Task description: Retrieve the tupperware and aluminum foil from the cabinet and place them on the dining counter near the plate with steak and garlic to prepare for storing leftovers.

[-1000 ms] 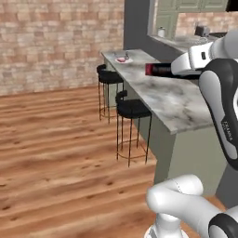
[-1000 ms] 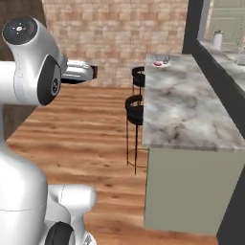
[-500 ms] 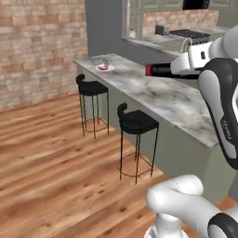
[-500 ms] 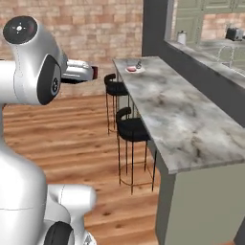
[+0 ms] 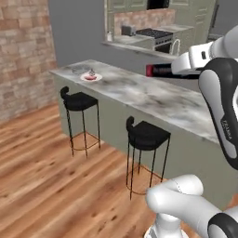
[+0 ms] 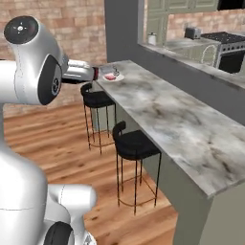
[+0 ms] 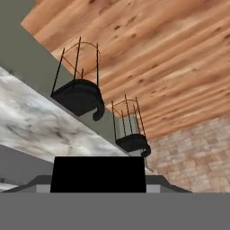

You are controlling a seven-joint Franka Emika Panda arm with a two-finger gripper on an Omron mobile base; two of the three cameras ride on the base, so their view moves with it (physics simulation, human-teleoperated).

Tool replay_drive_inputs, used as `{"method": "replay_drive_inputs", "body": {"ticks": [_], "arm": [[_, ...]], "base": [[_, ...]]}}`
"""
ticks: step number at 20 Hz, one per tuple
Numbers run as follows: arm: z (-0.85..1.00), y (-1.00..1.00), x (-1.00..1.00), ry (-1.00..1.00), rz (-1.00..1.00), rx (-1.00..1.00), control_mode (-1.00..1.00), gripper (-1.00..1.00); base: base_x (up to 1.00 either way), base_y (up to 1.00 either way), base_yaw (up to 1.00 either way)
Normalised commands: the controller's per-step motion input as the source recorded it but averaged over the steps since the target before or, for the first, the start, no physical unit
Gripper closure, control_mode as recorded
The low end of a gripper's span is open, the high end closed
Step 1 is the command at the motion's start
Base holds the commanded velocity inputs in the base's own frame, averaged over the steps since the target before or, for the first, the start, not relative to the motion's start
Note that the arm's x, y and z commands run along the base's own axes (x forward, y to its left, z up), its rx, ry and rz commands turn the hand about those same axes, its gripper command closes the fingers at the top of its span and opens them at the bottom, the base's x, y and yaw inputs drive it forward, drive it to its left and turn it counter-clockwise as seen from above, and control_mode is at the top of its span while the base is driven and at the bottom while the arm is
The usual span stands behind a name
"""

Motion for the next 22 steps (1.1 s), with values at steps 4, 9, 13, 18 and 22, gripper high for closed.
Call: {"method": "replay_drive_inputs", "body": {"ticks": [4,9,13,18,22], "arm": [[0.00,0.00,0.00,0.00,0.00,0.00,1.00,1.00],[0.00,0.00,0.00,0.00,0.00,0.00,1.00,1.00],[0.00,0.00,0.00,0.00,0.00,0.00,1.00,1.00],[0.00,0.00,0.00,0.00,0.00,0.00,1.00,1.00],[0.00,0.00,0.00,0.00,0.00,0.00,1.00,1.00]], "base": [[0.51,1.00,-0.35],[0.50,1.00,-0.34],[0.56,1.00,-0.35],[0.64,1.00,-0.37],[0.65,1.00,-0.37]]}}
